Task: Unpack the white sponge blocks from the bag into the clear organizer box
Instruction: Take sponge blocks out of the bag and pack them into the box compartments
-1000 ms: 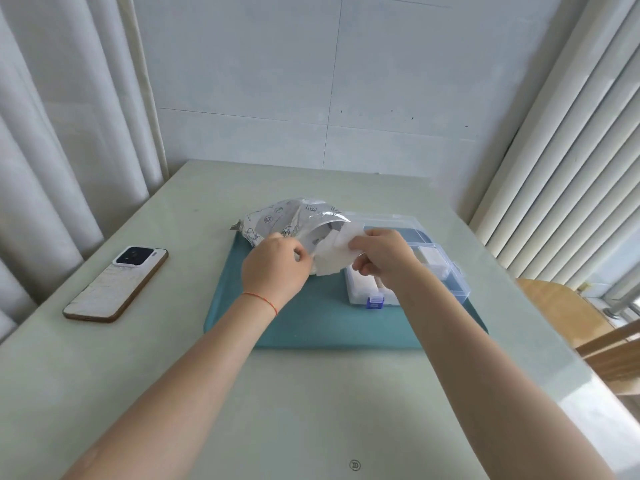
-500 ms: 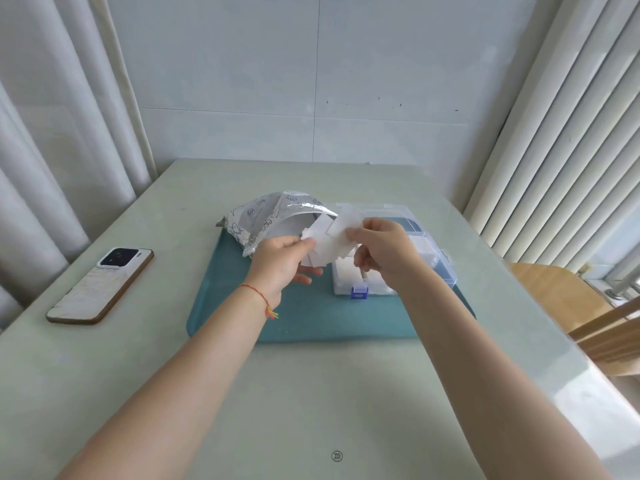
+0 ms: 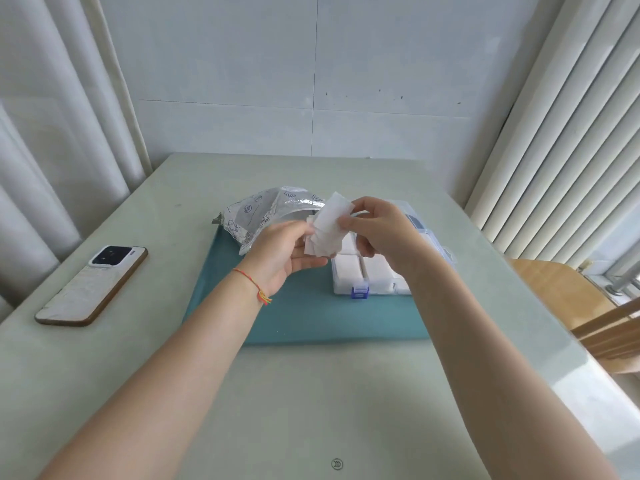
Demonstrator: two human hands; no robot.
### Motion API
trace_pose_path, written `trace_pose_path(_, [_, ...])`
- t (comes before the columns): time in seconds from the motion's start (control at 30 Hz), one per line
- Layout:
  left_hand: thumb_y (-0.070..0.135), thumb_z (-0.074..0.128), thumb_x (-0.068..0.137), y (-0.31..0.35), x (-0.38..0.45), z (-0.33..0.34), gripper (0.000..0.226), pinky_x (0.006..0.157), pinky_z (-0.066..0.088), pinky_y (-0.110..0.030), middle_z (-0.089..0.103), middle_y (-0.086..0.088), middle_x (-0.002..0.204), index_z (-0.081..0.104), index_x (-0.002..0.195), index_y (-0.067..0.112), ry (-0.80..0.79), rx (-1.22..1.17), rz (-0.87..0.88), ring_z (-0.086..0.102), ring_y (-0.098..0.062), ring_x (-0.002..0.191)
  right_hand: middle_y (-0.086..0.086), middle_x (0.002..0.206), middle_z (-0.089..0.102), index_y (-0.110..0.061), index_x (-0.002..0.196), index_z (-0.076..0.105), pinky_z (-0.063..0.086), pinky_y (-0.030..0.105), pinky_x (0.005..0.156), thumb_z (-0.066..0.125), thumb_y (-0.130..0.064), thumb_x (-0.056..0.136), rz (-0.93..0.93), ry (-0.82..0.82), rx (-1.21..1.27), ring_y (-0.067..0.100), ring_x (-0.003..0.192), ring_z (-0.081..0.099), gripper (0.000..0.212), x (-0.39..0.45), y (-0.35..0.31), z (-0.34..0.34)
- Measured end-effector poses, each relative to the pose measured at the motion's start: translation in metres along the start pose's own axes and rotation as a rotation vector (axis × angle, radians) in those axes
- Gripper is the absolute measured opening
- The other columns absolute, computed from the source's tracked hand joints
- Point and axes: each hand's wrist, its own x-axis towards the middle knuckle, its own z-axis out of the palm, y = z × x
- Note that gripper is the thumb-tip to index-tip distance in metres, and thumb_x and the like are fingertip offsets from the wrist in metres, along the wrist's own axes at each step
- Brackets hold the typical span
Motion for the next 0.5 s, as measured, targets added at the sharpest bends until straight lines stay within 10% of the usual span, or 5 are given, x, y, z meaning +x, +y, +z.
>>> trace_pose_path(0.5, [-0.008, 0.053, 0.093, 0.013, 0.037, 0.016, 0.020, 0.065, 0.060, -0.028, 0.071, -0.019, 0.093, 0.064, 0.108, -0.002, -0.059, 0.165, 0.107, 0.073, -0.027, 0.074, -0.005, 0.065, 0.060, -0.014, 0.084, 0.071, 0.036, 0.016, 0.040, 0.067, -0.018, 0.089, -0.141, 0.315, -0.058, 0.004, 0.038, 0.043, 0.008, 0.037, -0.017, -0.019])
